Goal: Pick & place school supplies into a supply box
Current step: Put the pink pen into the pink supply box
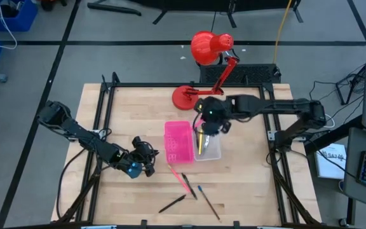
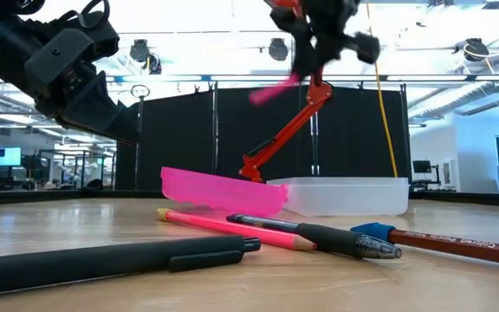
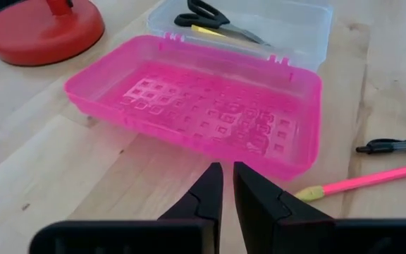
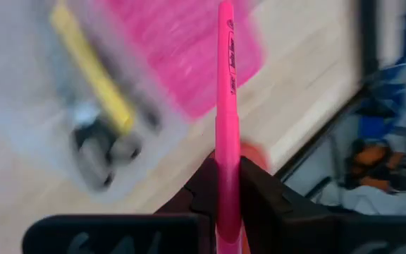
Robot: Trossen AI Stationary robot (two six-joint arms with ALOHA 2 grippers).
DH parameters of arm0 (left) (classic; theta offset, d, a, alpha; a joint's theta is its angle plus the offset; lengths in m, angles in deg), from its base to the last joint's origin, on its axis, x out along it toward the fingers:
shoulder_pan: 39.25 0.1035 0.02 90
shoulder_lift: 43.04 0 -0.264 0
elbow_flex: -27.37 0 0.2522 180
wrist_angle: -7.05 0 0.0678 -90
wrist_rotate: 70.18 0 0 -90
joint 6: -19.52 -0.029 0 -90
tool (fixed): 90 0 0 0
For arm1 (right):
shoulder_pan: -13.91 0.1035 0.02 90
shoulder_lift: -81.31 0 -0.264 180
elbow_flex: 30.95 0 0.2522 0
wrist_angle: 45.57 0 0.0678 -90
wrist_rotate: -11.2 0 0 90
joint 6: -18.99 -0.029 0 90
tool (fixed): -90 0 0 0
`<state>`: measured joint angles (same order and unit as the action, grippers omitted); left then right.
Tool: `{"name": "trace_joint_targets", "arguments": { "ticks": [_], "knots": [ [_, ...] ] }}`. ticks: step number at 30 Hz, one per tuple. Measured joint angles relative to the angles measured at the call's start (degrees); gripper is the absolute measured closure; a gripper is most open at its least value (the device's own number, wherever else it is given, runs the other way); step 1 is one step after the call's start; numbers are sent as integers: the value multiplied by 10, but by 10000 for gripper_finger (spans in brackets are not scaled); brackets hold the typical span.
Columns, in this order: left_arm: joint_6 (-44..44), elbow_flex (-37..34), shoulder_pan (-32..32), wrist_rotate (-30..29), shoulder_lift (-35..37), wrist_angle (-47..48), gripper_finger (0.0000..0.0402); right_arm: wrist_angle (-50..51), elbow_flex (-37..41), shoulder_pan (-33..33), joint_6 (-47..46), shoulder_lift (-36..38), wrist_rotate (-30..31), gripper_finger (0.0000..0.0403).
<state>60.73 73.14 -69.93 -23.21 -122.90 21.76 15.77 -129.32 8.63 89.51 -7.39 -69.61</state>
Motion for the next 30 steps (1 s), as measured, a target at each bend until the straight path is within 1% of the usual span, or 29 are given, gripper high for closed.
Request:
{"name": "trace_joint_targets", "arguments": {
  "ticks": [4, 7, 9, 14, 16, 20, 22, 24, 30],
  "knots": [
    [-5, 0, 0, 0, 0, 2, 360, 39, 1, -28, 49, -14, 13, 372],
    [-11, 0, 0, 0, 0, 6, 360, 63, 9, -36, 88, -24, 10, 372],
    [-28, 0, 0, 0, 0, 5, 360, 72, 22, -38, 106, -32, -3, 372],
    [-66, 0, 0, 1, 0, 5, 360, 43, 85, -38, 154, -34, -3, 372],
    [-67, 0, 0, 1, 0, 5, 360, 32, 102, -40, 157, -35, -3, 372],
    [-72, 0, 0, 35, 0, 6, 360, 12, 131, -49, 162, -34, -22, 372],
    [-84, 0, 0, 56, 0, 6, 360, 9, 135, -50, 168, -35, -34, 372],
    [-95, 0, 0, 65, 0, 6, 360, 2, 134, -47, 183, -38, -35, 372],
    [-127, 0, 1, 67, 0, 8, 360, 3, 118, -34, 216, -71, -43, 372]
  ]
}}
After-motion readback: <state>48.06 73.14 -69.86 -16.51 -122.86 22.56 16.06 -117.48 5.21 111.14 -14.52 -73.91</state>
